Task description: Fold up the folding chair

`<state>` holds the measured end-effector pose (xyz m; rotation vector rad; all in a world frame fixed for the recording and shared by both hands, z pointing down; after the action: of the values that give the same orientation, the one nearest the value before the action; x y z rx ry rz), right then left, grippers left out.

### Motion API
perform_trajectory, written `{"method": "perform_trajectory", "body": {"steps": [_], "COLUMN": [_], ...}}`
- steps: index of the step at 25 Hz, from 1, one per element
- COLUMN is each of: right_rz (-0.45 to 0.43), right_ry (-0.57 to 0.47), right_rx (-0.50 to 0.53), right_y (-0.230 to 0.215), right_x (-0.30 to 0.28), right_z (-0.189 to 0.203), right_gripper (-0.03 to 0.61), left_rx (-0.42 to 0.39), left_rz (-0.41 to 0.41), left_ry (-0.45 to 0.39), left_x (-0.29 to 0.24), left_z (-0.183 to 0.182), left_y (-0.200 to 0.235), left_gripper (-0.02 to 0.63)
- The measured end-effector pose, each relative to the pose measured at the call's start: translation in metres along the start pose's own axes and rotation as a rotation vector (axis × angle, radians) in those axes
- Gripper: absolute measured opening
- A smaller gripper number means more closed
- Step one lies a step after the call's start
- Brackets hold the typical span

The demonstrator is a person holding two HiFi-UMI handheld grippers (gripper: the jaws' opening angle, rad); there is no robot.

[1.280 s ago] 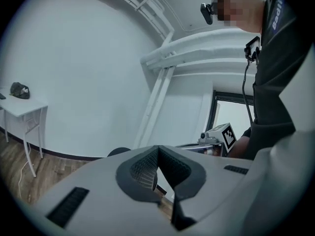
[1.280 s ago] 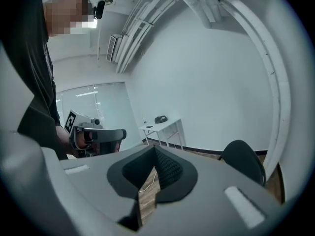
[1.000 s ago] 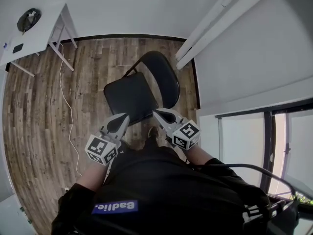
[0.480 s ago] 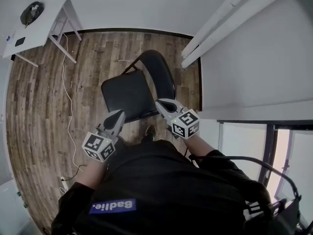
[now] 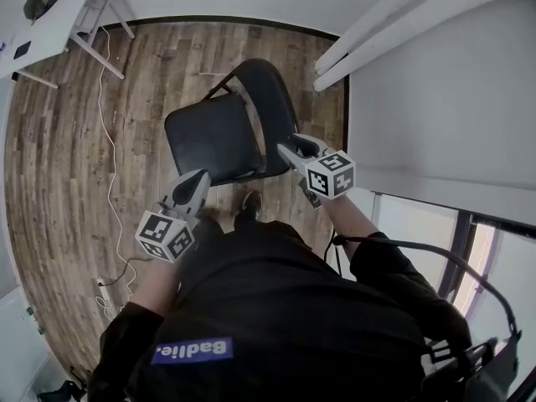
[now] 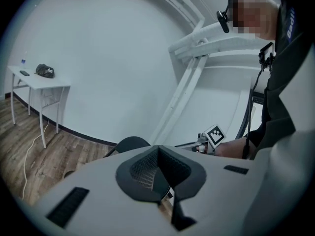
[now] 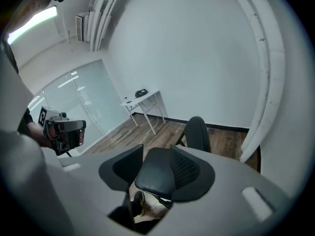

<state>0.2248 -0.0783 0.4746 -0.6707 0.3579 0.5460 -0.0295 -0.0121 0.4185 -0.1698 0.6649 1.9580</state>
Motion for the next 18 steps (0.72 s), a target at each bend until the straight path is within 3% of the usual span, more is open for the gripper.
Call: {"method": "perform_trajectory", "body": {"steps": [5, 11, 18], "right_rz": [0.123, 0.267, 0.337], "right_ry": [0.107, 0.178, 0.277], "right_rx": [-0.048, -0.090, -0.126], "right_y": [-0.043, -0.082, -0.116], "right_x": [-0.017, -0.036, -0.064], "right_z": [0.003, -0.004, 0.009], "right_gripper": [0.190, 0.225, 0.252], "left_rx": [0.130, 0.178, 0.233], "left_rz": [-0.027, -0.019, 0.000], "left_ry": [0.065, 0.125, 0.154], "left_x": [-0.014, -0.024, -0.045], "left_z": [0.026, 0.054, 0.081], "left_y": [0.057, 0.114, 0.163], "left_gripper": [0.002, 0.002, 0.002]}}
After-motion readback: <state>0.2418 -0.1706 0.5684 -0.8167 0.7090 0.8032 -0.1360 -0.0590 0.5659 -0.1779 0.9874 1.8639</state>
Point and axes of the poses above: the fingertips, and each gripper's own axes: x backward along the fingers, y to its left, z out of its underside, the point moved 5 cm from there along x, backward along the fingers, and after that the axes turned 14 degrees about -z, right-handed, at the moved point
